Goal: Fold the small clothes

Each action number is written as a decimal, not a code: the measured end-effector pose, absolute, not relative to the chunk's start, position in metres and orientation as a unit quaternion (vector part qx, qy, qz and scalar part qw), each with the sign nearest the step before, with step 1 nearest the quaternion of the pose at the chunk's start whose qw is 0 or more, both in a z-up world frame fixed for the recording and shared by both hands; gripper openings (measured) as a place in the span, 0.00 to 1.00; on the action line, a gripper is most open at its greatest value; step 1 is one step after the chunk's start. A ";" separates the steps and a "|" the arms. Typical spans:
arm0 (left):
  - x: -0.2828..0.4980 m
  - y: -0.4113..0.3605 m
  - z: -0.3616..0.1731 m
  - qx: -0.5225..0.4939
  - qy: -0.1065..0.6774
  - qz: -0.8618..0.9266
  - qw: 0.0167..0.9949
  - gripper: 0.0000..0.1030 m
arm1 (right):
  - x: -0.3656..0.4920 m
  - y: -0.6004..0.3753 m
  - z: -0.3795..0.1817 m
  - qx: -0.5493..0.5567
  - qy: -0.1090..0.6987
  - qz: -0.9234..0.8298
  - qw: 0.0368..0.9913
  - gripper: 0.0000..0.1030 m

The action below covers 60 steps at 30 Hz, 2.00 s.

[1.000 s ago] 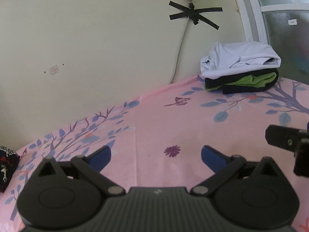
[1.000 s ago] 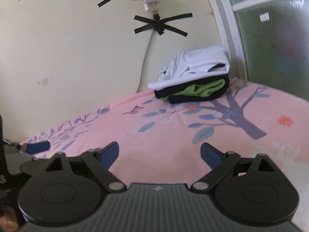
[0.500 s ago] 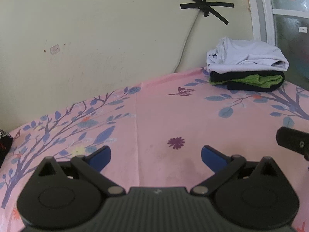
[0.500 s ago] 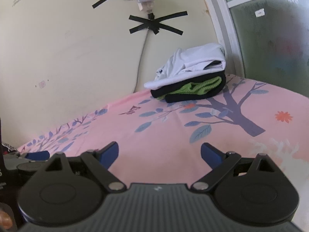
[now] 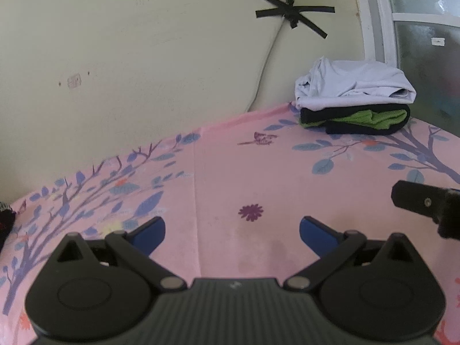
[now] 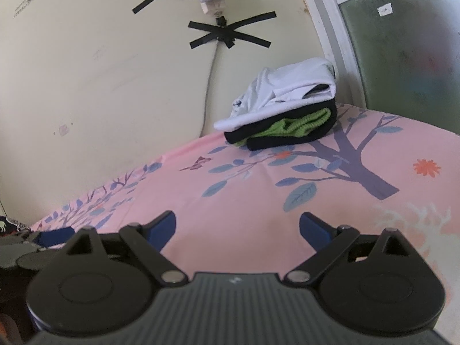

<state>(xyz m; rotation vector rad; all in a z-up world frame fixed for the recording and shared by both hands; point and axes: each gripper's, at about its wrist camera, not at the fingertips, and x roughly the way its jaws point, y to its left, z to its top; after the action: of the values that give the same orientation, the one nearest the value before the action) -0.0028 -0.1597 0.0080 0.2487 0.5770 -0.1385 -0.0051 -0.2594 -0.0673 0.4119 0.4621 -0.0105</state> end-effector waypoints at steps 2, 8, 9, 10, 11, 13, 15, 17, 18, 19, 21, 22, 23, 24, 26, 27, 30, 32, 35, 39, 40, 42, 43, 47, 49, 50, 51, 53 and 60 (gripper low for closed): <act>0.001 -0.157 0.007 0.113 0.299 -0.066 0.945 1.00 | -0.005 -0.259 -0.067 0.202 0.227 -0.004 0.953 0.89; 0.003 -0.153 0.006 0.104 0.310 -0.053 0.943 1.00 | -0.006 -0.259 -0.067 0.202 0.225 -0.004 0.953 0.89; 0.002 -0.153 0.006 0.103 0.309 -0.055 0.944 1.00 | -0.006 -0.259 -0.067 0.203 0.225 -0.004 0.953 0.89; 0.002 -0.153 0.006 0.103 0.309 -0.056 0.944 1.00 | -0.006 -0.259 -0.068 0.203 0.225 -0.004 0.953 0.89; 0.001 -0.152 0.006 0.102 0.308 -0.056 0.944 1.00 | -0.006 -0.259 -0.068 0.203 0.225 -0.003 0.953 0.89; 0.002 -0.152 0.007 0.101 0.309 -0.053 0.944 1.00 | -0.006 -0.259 -0.068 0.203 0.225 -0.003 0.953 0.89; 0.003 -0.151 0.006 0.100 0.315 -0.049 0.943 1.00 | -0.006 -0.259 -0.068 0.203 0.226 -0.003 0.953 0.89; 0.005 -0.150 0.006 0.097 0.319 -0.049 0.941 1.00 | -0.006 -0.259 -0.068 0.203 0.226 -0.003 0.953 0.89; 0.006 -0.149 0.006 0.095 0.320 -0.048 0.941 1.00 | -0.006 -0.259 -0.068 0.203 0.225 -0.003 0.953 0.89; 0.006 -0.149 0.005 0.094 0.321 -0.047 0.941 1.00 | -0.006 -0.260 -0.068 0.204 0.226 -0.003 0.953 0.89; 0.006 -0.150 0.005 0.097 0.322 -0.047 0.941 1.00 | -0.006 -0.259 -0.068 0.204 0.226 -0.003 0.953 0.89; 0.005 -0.150 0.005 0.099 0.322 -0.048 0.940 1.00 | -0.006 -0.259 -0.068 0.204 0.226 -0.003 0.953 0.89; 0.005 -0.151 0.005 0.102 0.321 -0.047 0.941 1.00 | -0.006 -0.259 -0.068 0.204 0.226 -0.003 0.953 0.89; 0.005 -0.152 0.005 0.104 0.320 -0.046 0.941 1.00 | -0.006 -0.259 -0.068 0.204 0.226 -0.003 0.953 0.89; 0.005 -0.152 0.005 0.106 0.320 -0.046 0.940 1.00 | -0.006 -0.259 -0.068 0.204 0.226 -0.003 0.953 0.89; 0.005 -0.152 0.005 0.106 0.320 -0.045 0.940 1.00 | -0.006 -0.259 -0.068 0.204 0.225 -0.003 0.953 0.89; 0.006 -0.151 0.004 0.106 0.322 -0.044 0.940 1.00 | -0.007 -0.259 -0.068 0.205 0.224 -0.004 0.953 0.89; 0.006 -0.152 0.004 0.107 0.323 -0.043 0.939 1.00 | -0.007 -0.259 -0.068 0.205 0.225 -0.003 0.953 0.89; 0.006 -0.152 0.004 0.109 0.321 -0.043 0.940 1.00 | -0.007 -0.259 -0.068 0.205 0.224 -0.004 0.953 0.89; 0.005 -0.152 0.004 0.111 0.318 -0.043 0.941 1.00 | -0.007 -0.259 -0.068 0.206 0.223 -0.003 0.953 0.89; 0.004 -0.152 0.004 0.112 0.317 -0.044 0.941 1.00 | -0.007 -0.259 -0.068 0.205 0.223 -0.003 0.953 0.89; 0.004 -0.153 0.004 0.115 0.316 -0.046 0.941 1.00 | -0.007 -0.259 -0.068 0.205 0.224 -0.003 0.953 0.89; 0.003 -0.153 0.004 0.116 0.315 -0.046 0.941 1.00 | -0.007 -0.259 -0.068 0.205 0.224 -0.003 0.953 0.89; 0.001 -0.155 0.004 0.123 0.311 -0.051 0.941 1.00 | -0.007 -0.260 -0.068 0.205 0.224 -0.003 0.953 0.89; 0.001 -0.155 0.004 0.124 0.311 -0.052 0.941 1.00 | -0.007 -0.260 -0.068 0.205 0.224 -0.003 0.953 0.89; 0.001 -0.154 0.004 0.124 0.311 -0.052 0.941 1.00 | -0.007 -0.260 -0.068 0.205 0.224 -0.003 0.953 0.89; 0.001 -0.154 0.004 0.123 0.312 -0.052 0.941 1.00 | -0.007 -0.260 -0.068 0.205 0.224 -0.003 0.953 0.89; 0.002 -0.154 0.004 0.123 0.313 -0.052 0.941 1.00 | -0.007 -0.260 -0.068 0.205 0.224 -0.003 0.953 0.89; 0.001 -0.155 0.004 0.126 0.311 -0.050 0.941 1.00 | -0.007 -0.260 -0.067 0.205 0.223 -0.003 0.953 0.89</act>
<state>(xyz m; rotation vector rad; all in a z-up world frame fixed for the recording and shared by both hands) 0.0010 -0.1551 0.0036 0.2572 0.6342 -0.1013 -0.0072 -0.2600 -0.0674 0.4168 0.4534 -0.0056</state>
